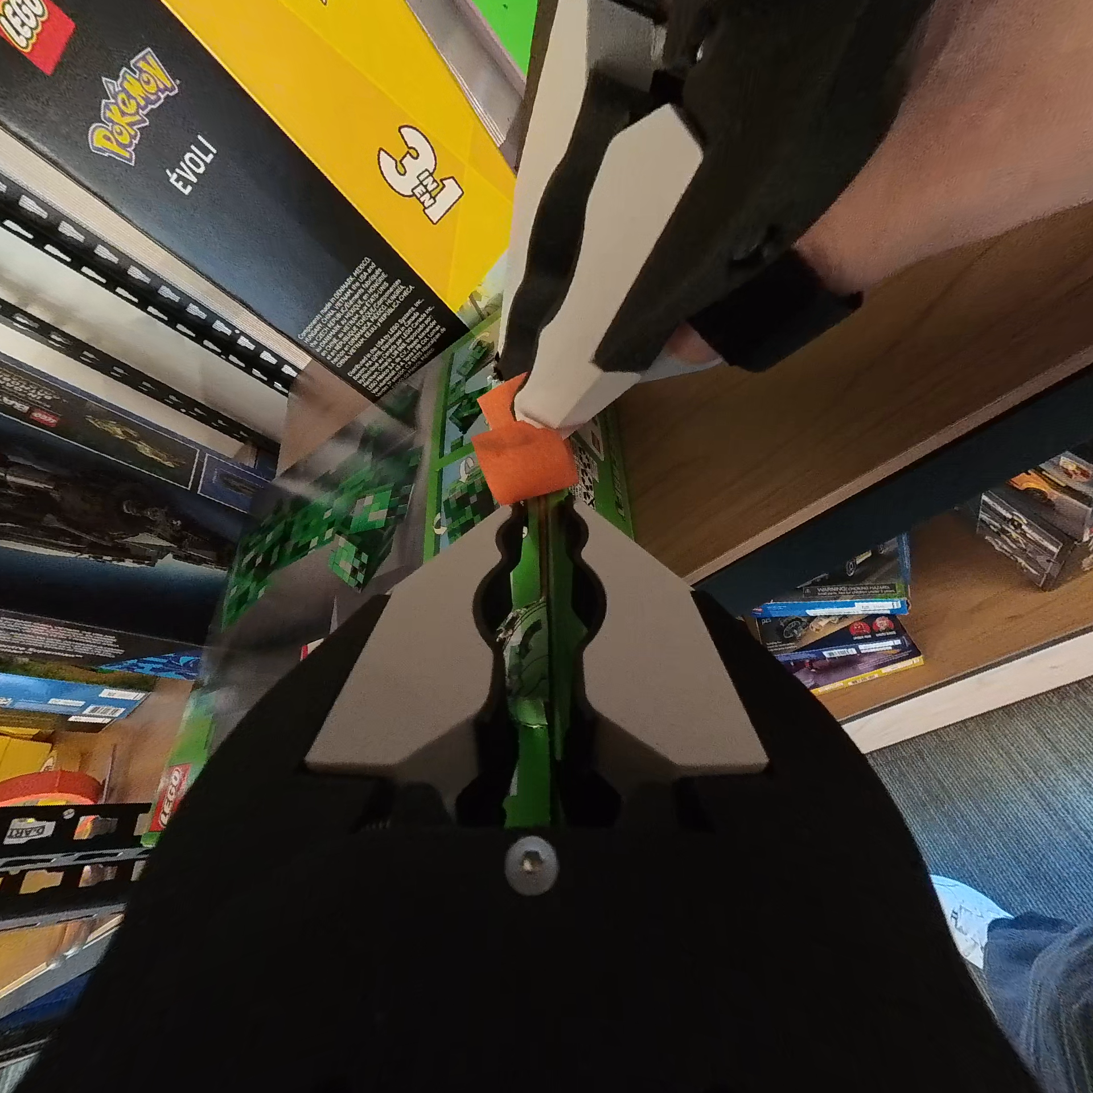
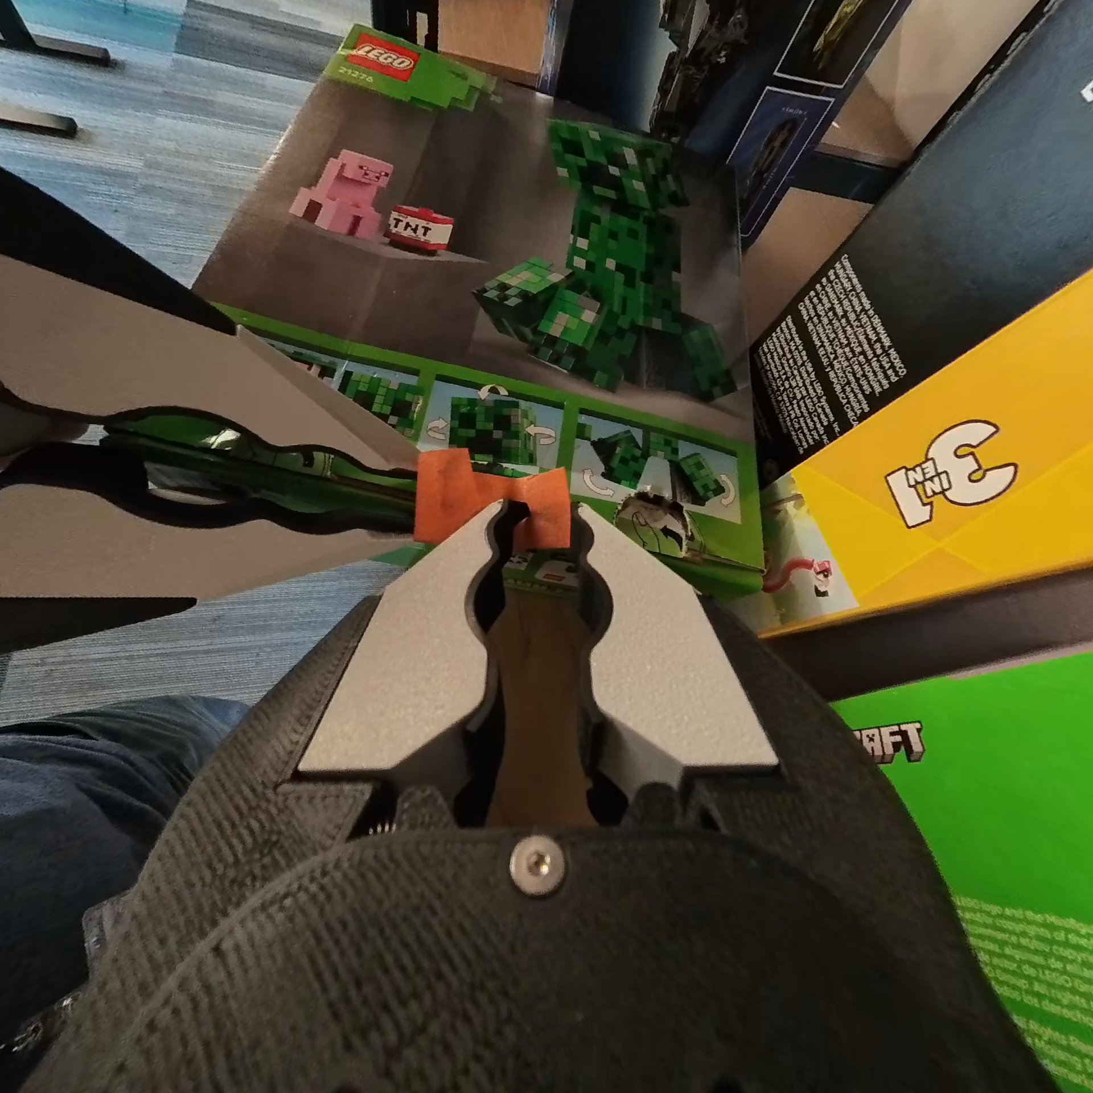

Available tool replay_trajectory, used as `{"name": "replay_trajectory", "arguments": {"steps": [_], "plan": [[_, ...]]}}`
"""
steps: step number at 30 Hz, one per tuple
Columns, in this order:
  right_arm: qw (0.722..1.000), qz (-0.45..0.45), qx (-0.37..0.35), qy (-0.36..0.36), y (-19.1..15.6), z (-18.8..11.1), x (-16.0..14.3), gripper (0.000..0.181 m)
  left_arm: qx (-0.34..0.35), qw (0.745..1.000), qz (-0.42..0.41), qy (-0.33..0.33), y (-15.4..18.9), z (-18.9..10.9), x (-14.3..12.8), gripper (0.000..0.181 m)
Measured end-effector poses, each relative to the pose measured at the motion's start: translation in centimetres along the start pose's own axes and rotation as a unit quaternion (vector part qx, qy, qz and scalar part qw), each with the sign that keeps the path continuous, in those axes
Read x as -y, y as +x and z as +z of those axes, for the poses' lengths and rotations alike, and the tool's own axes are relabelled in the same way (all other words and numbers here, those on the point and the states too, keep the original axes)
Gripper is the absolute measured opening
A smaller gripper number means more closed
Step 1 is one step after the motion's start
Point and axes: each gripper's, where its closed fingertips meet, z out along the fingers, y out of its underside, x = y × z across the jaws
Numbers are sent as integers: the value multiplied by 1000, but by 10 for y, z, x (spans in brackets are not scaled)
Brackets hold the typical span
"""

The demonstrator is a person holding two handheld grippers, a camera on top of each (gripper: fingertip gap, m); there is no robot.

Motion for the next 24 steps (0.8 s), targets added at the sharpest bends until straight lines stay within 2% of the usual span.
{"name": "replay_trajectory", "arguments": {"steps": [22, 23, 24], "plan": [[1000, 1, -6, -12, 2, 0, 0, 20, -2, 1000, -3, 8, 3, 1, 3, 6], [999, 1, -39, -10, 12, -2, 0, 41, 0, 1000, -4, 10, 2, 1, 4, 6], [999, -5, -52, -8, 17, -3, 0, 51, 2, 1000, -5, 14, 2, 1, 5, 6]]}}
